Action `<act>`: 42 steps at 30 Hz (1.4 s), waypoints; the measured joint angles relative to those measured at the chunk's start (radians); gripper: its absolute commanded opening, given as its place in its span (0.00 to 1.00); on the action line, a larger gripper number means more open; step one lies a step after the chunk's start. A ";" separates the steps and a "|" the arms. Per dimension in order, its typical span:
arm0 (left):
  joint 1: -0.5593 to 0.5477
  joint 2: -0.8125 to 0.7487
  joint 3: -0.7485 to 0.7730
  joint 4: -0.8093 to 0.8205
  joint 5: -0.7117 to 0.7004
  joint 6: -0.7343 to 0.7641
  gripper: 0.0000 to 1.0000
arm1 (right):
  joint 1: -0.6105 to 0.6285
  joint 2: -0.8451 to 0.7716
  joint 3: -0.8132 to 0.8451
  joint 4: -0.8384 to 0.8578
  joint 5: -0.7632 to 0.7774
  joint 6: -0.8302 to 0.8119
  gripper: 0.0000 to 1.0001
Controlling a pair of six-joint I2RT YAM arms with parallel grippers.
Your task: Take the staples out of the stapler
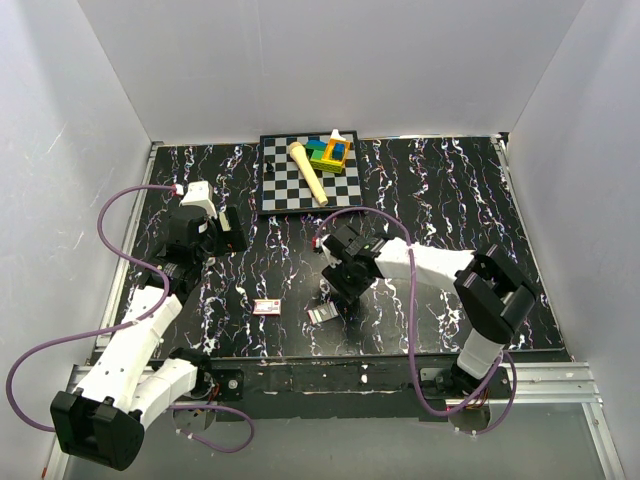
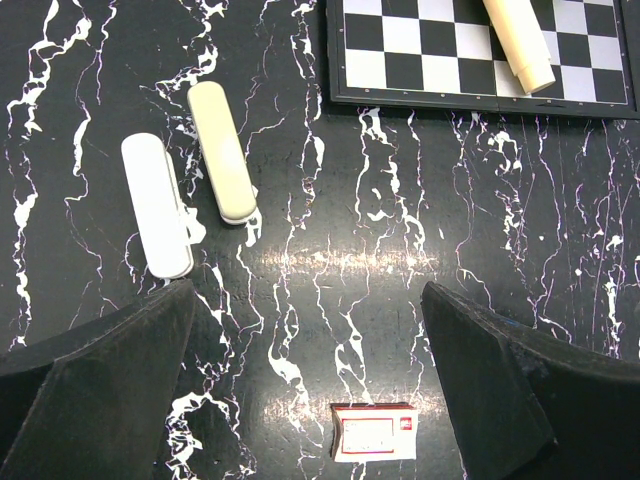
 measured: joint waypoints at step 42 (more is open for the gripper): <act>0.000 0.005 0.000 0.000 0.018 0.000 0.98 | 0.047 0.001 0.004 -0.061 0.098 0.170 0.13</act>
